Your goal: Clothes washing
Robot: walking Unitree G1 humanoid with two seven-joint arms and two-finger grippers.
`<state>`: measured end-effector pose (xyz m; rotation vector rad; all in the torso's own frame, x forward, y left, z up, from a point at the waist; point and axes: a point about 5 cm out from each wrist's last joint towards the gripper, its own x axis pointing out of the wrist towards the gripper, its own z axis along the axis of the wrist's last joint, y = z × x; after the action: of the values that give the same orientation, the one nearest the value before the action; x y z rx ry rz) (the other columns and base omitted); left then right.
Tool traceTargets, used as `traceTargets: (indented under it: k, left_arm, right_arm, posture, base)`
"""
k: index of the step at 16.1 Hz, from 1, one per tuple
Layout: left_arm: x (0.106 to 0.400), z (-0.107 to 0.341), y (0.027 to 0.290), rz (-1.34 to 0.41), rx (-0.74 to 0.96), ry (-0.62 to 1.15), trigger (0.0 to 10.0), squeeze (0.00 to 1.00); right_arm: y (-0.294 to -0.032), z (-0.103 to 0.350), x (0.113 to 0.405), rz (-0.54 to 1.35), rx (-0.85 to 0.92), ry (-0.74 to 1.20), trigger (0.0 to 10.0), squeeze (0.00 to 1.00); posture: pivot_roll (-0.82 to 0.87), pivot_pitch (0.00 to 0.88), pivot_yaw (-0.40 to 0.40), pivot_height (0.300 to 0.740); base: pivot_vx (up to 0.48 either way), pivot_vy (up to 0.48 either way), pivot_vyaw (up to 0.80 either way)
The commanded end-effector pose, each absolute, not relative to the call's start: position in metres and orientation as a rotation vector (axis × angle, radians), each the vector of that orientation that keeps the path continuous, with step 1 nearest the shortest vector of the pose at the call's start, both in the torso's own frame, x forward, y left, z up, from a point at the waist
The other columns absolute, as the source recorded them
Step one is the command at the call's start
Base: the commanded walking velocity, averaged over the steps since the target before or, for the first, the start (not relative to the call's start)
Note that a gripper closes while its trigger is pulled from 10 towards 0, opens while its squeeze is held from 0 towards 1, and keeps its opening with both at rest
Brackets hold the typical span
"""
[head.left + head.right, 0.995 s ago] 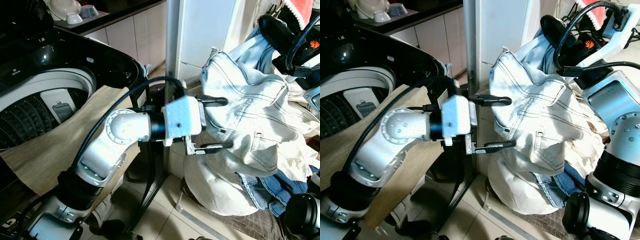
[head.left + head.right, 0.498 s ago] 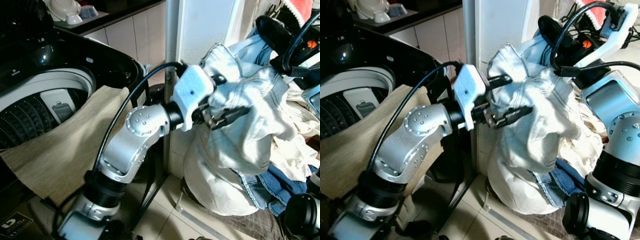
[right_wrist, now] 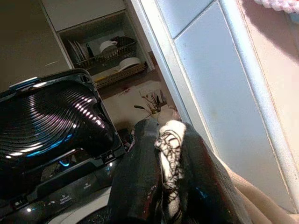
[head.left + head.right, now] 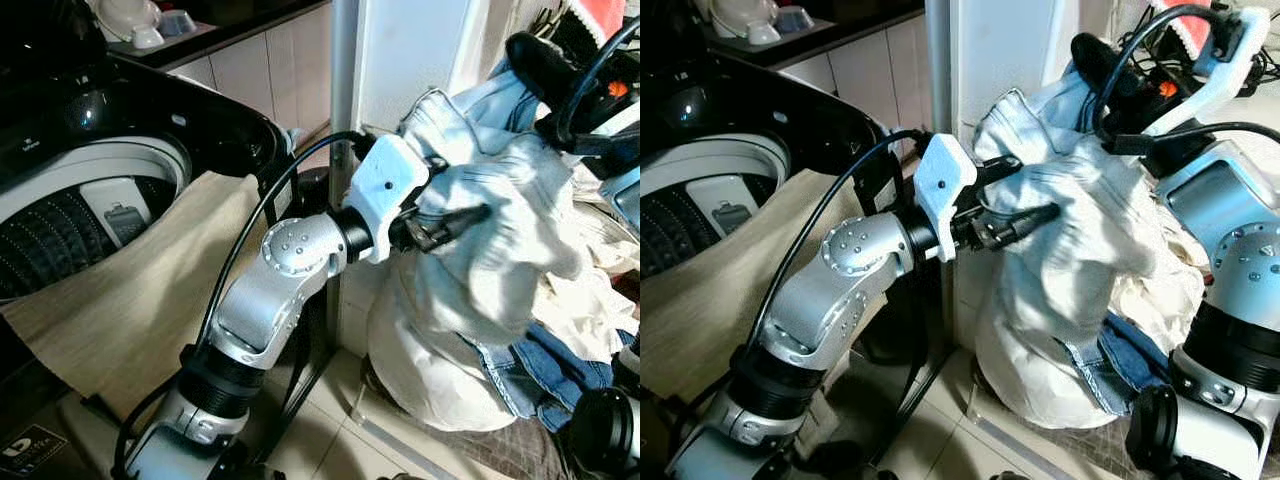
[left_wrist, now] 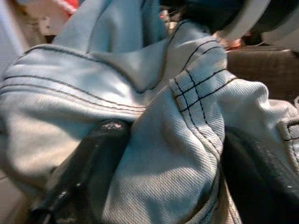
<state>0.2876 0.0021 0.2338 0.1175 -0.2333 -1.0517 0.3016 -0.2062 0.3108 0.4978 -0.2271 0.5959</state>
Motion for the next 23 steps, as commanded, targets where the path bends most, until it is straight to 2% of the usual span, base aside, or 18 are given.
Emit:
traceTargets:
  k: [1, 16, 17, 19, 20, 21, 22, 23]
  left_arm:
    - [0.293, 0.237, 0.004, -1.016, 0.143, -0.243, 0.0, 0.0]
    - [0.295, 0.24, 0.02, -0.976, 0.092, -0.29, 0.0, 0.0]
    - [0.295, 0.241, 0.02, -0.976, 0.092, -0.291, 0.0, 0.0]
    - [0.296, 0.241, 0.02, -0.974, 0.089, -0.292, 0.0, 0.0]
    - [0.296, 0.242, 0.021, -0.97, 0.082, -0.295, 0.0, 0.0]
    - [0.297, 0.243, 0.021, -0.965, 0.075, -0.3, 0.0, 0.0]
    - [0.3, 0.248, 0.025, -0.935, 0.053, -0.313, 0.0, 0.0]
    - [0.302, 0.25, 0.027, -0.915, 0.039, -0.318, 0.0, 0.0]
  right_arm:
    - [-0.205, 0.318, 0.297, 0.611, 0.476, -0.275, 0.0, 0.0]
    - [-0.198, 0.309, 0.296, 0.617, 0.469, -0.232, 0.0, 0.0]
    - [-0.198, 0.309, 0.296, 0.615, 0.469, -0.231, 1.6, 0.0]
    - [-0.198, 0.308, 0.296, 0.607, 0.459, -0.225, 3.3, 0.0]
    - [-0.199, 0.306, 0.297, 0.588, 0.453, -0.213, 10.0, 0.04]
    - [-0.199, 0.306, 0.297, 0.587, 0.471, -0.208, 10.0, 0.77]
    - [-0.199, 0.307, 0.294, 0.625, 0.493, -0.213, 10.0, 1.0]
    - [-0.198, 0.308, 0.292, 0.637, 0.482, -0.214, 10.0, 1.0]
  posture:
    - [-0.14, 0.0, 0.034, 0.74]
    - [-0.14, 0.0, 0.031, 0.74]
    - [-0.14, 0.0, 0.028, 0.74]
    - [-0.14, 0.0, 0.029, 0.74]
    - [-0.14, 0.0, 0.029, 0.74]
    - [-0.14, 0.0, 0.032, 0.74]
    - [-0.14, 0.0, 0.031, 0.74]
    - [-0.14, 0.0, 0.031, 0.74]
  base:
    - [0.0, 0.0, 0.0]
    - [0.0, 0.0, 0.0]
    - [0.0, 0.0, 0.0]
    - [0.0, 0.0, 0.0]
    - [0.0, 0.0, 0.0]
    - [0.0, 0.0, 0.0]
    - [0.0, 0.0, 0.0]
    - [0.0, 0.0, 0.0]
